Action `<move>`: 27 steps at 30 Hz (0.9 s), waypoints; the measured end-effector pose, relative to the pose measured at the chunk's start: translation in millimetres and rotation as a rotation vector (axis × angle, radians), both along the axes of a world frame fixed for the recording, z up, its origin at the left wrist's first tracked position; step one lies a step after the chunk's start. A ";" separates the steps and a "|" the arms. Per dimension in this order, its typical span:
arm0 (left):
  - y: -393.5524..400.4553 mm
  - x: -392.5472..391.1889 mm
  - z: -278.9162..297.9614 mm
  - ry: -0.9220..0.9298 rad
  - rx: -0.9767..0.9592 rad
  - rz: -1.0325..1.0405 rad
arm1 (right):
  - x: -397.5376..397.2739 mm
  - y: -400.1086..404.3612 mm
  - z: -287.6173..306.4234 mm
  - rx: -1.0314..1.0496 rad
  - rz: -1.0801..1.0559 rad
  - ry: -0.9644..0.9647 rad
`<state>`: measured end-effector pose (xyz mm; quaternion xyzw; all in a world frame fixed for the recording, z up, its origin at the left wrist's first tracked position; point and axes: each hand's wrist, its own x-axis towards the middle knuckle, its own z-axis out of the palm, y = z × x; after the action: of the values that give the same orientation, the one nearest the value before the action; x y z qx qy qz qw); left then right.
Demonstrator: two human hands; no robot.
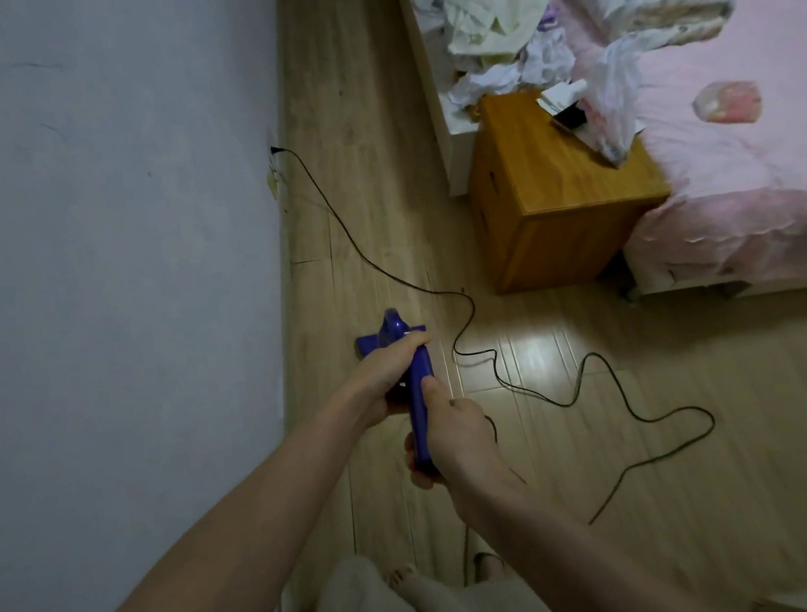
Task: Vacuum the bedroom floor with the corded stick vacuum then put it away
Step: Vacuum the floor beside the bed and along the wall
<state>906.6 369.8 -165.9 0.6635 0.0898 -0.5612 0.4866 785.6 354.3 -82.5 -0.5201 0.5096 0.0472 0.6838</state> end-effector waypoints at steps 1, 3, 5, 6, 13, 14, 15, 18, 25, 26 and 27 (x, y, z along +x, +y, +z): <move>-3.0 3.3 -2.2 -0.006 0.003 0.003 | 2.7 -2.3 -4.9 0.003 0.001 -0.002; -11.7 10.3 -6.3 -0.011 0.003 0.001 | 8.8 -9.8 -15.6 0.002 0.005 -0.001; -23.6 15.9 -8.6 -0.027 0.015 0.008 | 15.0 -20.4 -26.1 -0.006 0.016 -0.004; -30.0 18.1 -9.4 -0.041 0.024 0.018 | 18.2 -26.6 -30.8 -0.010 0.022 -0.007; -70.8 31.9 -24.6 -0.115 0.059 0.038 | 33.0 -68.9 -58.5 -0.009 0.062 -0.017; -74.0 32.6 -26.2 -0.118 0.060 0.038 | 33.1 -72.8 -61.1 -0.011 0.067 -0.015; -76.7 32.4 -27.5 -0.122 0.061 0.035 | 32.6 -76.1 -63.4 -0.013 0.070 -0.012; -82.5 27.7 -28.1 -0.122 0.057 0.016 | 28.8 -81.3 -65.4 -0.035 0.069 0.003; -72.1 5.8 -17.4 -0.118 0.025 -0.020 | 5.0 -74.7 -38.6 -0.032 0.051 0.021; -66.6 0.0 -14.1 -0.113 0.020 -0.022 | -1.0 -70.1 -30.7 -0.024 0.050 0.022; -60.3 -5.9 -11.1 -0.103 0.014 -0.023 | -7.0 -64.7 -22.9 -0.018 0.049 0.029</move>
<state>900.7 309.5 -177.0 0.6959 0.0610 -0.5310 0.4795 778.6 289.6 -105.3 -0.5377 0.5069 0.0667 0.6704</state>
